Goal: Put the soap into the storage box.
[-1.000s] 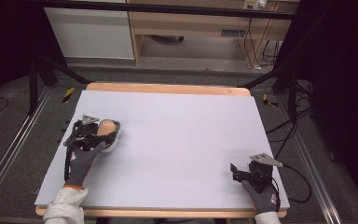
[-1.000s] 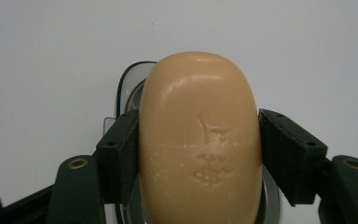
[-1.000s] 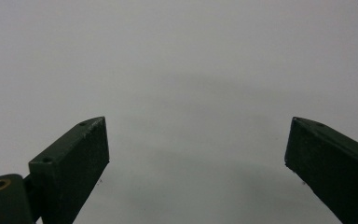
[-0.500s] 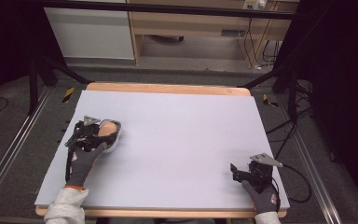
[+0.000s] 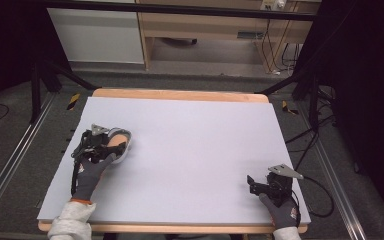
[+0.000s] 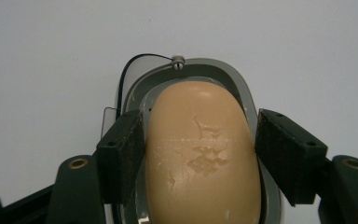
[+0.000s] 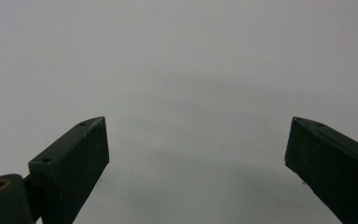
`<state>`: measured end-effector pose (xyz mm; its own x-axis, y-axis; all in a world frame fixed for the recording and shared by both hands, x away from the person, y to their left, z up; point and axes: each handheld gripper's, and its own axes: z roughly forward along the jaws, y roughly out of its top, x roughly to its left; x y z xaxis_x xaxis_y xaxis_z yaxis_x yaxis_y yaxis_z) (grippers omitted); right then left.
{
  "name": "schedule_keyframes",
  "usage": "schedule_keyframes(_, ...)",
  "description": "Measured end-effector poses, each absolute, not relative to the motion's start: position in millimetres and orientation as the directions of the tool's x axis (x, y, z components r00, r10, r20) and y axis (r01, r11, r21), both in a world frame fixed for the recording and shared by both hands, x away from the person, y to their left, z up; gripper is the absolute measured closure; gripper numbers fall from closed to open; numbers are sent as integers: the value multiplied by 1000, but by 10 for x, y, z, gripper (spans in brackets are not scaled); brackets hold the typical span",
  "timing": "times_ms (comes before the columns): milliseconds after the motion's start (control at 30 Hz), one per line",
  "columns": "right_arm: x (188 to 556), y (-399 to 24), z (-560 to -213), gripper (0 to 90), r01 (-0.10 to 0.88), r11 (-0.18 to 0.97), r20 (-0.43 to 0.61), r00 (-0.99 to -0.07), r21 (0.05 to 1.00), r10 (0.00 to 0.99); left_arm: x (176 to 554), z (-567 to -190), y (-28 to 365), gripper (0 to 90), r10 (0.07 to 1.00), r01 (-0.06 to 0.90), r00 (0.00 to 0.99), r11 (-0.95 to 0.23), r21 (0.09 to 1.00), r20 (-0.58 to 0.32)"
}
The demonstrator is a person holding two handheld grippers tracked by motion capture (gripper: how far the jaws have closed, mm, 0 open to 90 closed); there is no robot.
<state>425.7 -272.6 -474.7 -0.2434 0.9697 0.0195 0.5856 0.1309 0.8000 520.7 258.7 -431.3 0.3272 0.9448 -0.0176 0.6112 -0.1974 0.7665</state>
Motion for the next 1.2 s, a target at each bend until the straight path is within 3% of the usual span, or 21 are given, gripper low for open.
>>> schedule_keyframes(667, 4255, -2738, -4746, 64, 580, 132, 13, -239, 804, 971, 4943, -4114, 2499, 442, 919, 535, 391, -180, 826, -53)
schedule_keyframes(1200, 4246, -2768, -4742, 64, 583, 119, 20, -226, 803, 974, 4522, -4302, 2517, 403, 894, 528, 446, -217, 821, -50)
